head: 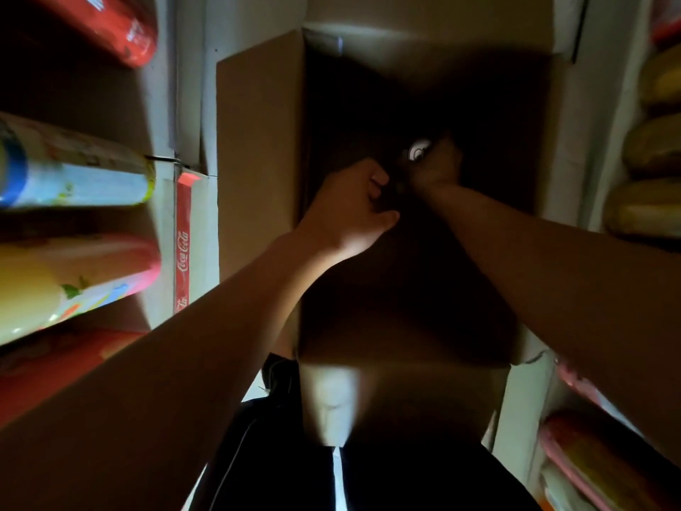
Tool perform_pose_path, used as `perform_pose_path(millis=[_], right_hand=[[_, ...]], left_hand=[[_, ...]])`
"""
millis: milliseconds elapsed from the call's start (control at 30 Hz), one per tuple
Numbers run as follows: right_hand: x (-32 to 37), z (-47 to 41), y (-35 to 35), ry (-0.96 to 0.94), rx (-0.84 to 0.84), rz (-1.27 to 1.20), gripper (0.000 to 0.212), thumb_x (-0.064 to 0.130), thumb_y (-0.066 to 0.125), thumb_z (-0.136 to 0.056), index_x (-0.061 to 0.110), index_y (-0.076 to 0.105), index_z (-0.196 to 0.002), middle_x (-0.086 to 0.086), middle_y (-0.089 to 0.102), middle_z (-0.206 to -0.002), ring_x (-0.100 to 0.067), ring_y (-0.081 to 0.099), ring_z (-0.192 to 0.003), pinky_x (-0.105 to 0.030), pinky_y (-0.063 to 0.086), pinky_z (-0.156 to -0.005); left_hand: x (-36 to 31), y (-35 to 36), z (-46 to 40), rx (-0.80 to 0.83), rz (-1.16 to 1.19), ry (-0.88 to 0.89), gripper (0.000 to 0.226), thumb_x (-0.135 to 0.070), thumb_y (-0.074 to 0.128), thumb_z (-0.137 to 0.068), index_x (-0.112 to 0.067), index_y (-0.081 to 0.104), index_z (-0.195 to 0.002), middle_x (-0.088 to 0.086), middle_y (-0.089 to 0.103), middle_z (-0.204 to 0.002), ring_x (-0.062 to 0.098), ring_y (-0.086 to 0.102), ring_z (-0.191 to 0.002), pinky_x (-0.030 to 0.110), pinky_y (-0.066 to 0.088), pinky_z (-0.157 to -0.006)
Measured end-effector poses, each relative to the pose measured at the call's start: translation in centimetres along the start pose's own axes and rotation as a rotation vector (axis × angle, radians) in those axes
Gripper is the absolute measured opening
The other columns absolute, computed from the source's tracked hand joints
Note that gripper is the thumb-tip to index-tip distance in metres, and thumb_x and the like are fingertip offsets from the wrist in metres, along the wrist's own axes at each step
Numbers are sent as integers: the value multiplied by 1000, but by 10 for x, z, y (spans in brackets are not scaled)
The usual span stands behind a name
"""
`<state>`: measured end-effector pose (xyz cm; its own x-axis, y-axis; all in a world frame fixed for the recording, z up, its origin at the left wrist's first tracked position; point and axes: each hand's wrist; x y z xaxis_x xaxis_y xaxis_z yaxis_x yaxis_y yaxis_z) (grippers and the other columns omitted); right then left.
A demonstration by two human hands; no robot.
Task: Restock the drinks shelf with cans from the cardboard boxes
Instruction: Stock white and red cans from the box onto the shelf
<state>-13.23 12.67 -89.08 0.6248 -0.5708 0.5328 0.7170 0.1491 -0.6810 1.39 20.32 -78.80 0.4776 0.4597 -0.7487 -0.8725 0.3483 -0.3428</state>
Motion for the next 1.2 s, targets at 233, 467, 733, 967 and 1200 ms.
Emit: perform_pose_path(millis=[233,467,733,967,1200], right_hand=[[67,114,-124,5,180,-383,32,25,84,-68,27,68,-95,2,72,-97,-17,73,-86,-42,63,-64],[162,246,-325,-128,163,-499,35,19,77,-62,12,67,-95,-13,67,-75,-21,62,-57,-27,43,-40],[229,467,-542,-178,-205,-612,59,14,91,-67,15,62,-119,2,74,-98,-4,70,-84,-23,56,-73],[197,642,-636,-126,-668,-609,57,17,93,-61,20,66,-110,5,75,-92,-6,71,-83,-25,56,-71],[137,765,-688,-52,-955,-610,49,23,93,-61,21,68,-103,7,75,-89,-5,71,-81,-27,56,-70]], left_hand=[[-86,-34,42,-31,-87,94,95,-31,84,-53,-14,44,-137,8,51,-132,21,56,-118,40,50,-98],[-275,-97,128,335,-258,333,73,-25,95,-52,-21,61,-116,-7,70,-105,3,67,-93,23,54,-85],[-500,-111,318,449,-123,579,66,-14,93,-58,-24,63,-116,-10,73,-100,0,69,-95,20,55,-82],[-583,-41,469,680,-135,856,80,-24,94,-52,-37,57,-122,-9,68,-115,9,66,-108,41,57,-91],[-624,20,599,888,-167,1088,71,-15,90,-63,-28,55,-123,-9,64,-117,1,62,-109,22,53,-87]])
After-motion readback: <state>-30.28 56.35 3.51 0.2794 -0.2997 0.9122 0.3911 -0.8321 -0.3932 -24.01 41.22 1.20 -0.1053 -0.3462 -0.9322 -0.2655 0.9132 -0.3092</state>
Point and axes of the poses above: each hand's wrist, its own z-axis away from the middle knuckle, its own y-axis out of the palm, x = y × z
